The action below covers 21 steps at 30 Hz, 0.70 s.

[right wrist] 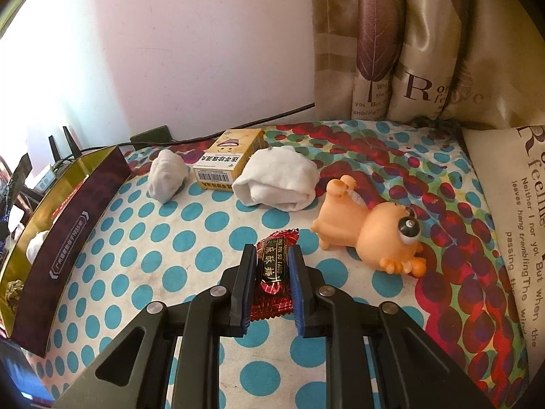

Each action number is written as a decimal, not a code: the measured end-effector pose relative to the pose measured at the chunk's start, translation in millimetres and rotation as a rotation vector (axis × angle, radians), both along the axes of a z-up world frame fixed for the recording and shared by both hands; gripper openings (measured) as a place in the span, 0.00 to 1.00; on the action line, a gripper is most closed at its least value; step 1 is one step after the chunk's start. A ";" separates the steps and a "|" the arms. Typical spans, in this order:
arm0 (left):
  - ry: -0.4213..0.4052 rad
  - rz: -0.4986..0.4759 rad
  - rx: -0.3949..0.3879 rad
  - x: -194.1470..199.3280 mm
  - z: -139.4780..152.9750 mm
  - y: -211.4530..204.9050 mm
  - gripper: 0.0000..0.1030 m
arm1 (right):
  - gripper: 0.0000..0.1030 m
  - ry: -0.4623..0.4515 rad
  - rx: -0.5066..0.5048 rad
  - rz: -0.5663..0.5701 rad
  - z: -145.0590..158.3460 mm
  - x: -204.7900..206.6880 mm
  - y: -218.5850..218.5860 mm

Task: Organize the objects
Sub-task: 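Lift the snack bag and red candy and carry both toward the gold tray, then lower the snack bag and candy into the gold tray and open both grippers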

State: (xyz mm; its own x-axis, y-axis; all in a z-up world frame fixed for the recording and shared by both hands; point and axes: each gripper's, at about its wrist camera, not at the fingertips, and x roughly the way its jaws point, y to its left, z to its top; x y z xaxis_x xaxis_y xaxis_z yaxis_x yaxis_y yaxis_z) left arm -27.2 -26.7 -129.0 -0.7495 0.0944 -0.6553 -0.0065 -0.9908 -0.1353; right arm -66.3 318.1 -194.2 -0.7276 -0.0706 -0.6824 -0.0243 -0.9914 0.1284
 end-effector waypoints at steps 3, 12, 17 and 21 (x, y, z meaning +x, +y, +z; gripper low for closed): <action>-0.009 0.016 0.005 -1.3 -2.0 -7.8 0.31 | 0.17 0.000 -0.003 -0.008 0.4 -0.4 1.3; -0.052 0.054 -0.026 -14.9 -9.6 -35.5 0.31 | 0.17 0.002 -0.002 -0.012 1.0 -0.6 1.2; -0.111 0.069 -0.008 -24.2 -23.0 -51.0 0.31 | 0.17 0.002 0.003 -0.013 1.7 0.3 0.2; -0.146 0.065 -0.019 -28.9 -31.6 -54.9 0.31 | 0.17 0.005 0.005 -0.010 2.8 -0.7 -0.8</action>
State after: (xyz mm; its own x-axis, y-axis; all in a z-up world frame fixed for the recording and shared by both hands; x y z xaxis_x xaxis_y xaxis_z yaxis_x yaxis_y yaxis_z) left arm -56.1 -81.5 -160.6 -0.6502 0.0352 -0.7590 0.0764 -0.9908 -0.1115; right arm -67.0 317.3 -191.5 -0.7316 -0.0602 -0.6791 -0.0331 -0.9918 0.1236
